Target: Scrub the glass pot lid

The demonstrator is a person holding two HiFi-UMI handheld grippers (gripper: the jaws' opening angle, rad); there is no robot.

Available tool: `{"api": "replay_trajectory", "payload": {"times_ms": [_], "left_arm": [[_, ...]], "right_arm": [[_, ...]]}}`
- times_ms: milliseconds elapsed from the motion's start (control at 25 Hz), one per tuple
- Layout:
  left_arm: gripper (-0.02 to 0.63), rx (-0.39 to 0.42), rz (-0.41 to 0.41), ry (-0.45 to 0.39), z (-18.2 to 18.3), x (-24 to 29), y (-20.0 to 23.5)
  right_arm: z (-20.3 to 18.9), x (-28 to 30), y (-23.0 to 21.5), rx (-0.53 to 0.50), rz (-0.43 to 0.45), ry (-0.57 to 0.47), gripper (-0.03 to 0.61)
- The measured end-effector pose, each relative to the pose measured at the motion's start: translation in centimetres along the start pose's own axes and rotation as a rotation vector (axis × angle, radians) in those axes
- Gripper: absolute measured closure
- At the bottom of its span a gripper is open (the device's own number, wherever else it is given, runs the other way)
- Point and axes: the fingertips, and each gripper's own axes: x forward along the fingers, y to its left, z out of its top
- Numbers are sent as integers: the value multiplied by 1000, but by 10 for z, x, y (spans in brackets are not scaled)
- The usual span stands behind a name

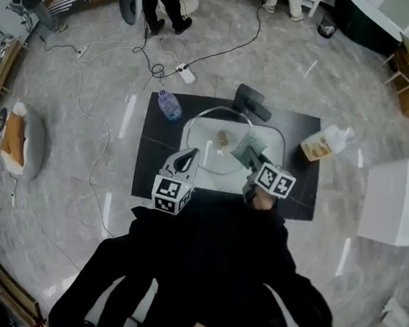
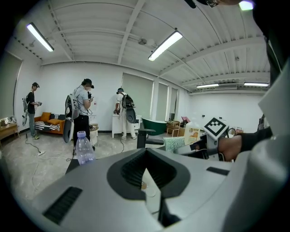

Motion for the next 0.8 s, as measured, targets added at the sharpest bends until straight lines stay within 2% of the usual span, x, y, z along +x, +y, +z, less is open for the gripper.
{"api": "replay_trajectory", "payload": {"times_ms": [280,520,680,800], "left_arm": [[619,5,-16,-34,22,0,-4],[619,30,-7,-57,30,-2,-5],[620,50,-2,-75,33,-5,-6],[620,61,5,-87,37,-9,-8]], "right_arm": [[24,-22,38,-166,-23,-154,512],[37,-38,77,-348,-12,-245,512],[41,-49,97,-414,0,-289,512],[43,-56,106,-428,4,-312,512]]}}
